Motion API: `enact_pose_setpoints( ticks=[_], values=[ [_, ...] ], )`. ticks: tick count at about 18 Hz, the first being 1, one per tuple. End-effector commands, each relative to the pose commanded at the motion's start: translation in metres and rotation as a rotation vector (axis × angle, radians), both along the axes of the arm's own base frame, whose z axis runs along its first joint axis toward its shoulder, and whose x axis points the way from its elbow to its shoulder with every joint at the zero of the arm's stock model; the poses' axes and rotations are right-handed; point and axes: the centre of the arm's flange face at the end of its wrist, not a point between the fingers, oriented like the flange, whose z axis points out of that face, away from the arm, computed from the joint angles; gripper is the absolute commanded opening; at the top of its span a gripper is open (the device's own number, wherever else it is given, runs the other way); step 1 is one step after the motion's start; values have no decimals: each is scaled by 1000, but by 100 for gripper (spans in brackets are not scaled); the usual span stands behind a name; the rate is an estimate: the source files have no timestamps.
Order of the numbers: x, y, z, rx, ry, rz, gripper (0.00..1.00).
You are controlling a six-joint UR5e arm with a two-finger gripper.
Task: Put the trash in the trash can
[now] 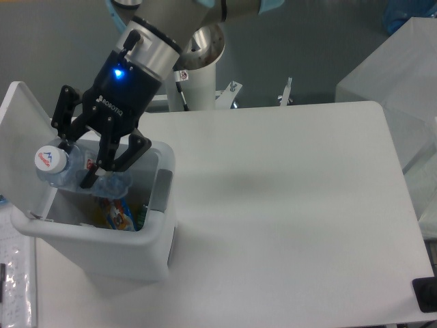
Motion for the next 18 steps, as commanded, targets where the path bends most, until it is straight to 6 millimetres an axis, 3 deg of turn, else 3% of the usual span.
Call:
enact_pose_setpoints(
  ticks=[4, 6, 10, 12, 15, 18],
  values=[
    [-13, -5, 1, 2, 2, 23, 100],
    [-32, -13, 4, 6, 9, 56, 100],
    [-94, -42, -1, -1, 6, 170, 100],
    [-137, -69, -4, -6, 1, 258, 100],
    [-190, -103, -25, -31, -20, 352, 100],
    [-233, -124, -60, -81, 32, 377, 100]
  ],
)
